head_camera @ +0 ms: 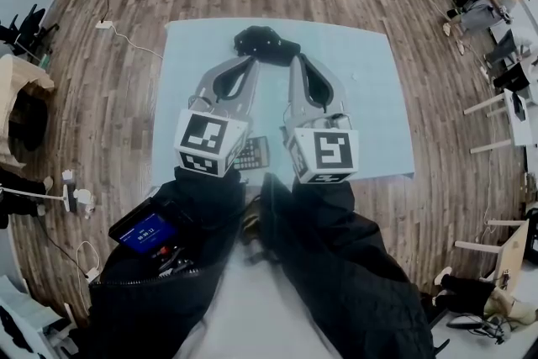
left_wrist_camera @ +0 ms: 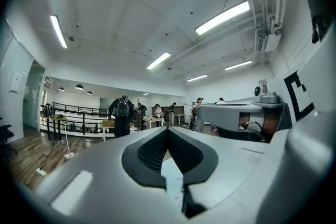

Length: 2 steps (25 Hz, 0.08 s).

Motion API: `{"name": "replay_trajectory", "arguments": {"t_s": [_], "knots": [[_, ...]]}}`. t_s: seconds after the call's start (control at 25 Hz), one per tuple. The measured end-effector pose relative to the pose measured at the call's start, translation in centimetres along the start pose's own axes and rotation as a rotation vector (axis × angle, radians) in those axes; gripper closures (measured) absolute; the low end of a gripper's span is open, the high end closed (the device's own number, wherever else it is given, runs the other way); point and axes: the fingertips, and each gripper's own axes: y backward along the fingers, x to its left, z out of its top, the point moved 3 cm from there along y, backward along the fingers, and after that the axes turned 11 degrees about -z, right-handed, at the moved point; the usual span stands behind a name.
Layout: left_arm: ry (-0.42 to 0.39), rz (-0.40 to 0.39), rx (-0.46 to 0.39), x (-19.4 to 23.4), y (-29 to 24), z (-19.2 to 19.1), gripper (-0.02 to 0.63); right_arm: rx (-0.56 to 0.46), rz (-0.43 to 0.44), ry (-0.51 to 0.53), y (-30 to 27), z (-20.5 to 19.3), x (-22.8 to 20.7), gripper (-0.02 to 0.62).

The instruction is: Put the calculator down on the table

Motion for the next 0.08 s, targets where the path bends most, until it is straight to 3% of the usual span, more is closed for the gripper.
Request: {"name": "replay_trajectory", "arguments": {"t_s": [0.08], "knots": [[-0.001, -0.002, 0.001, -0.08, -0.10, 0.05, 0.606, 0.000, 0.001, 0.002, 0.00, 0.05, -0.06, 0.595]]}}
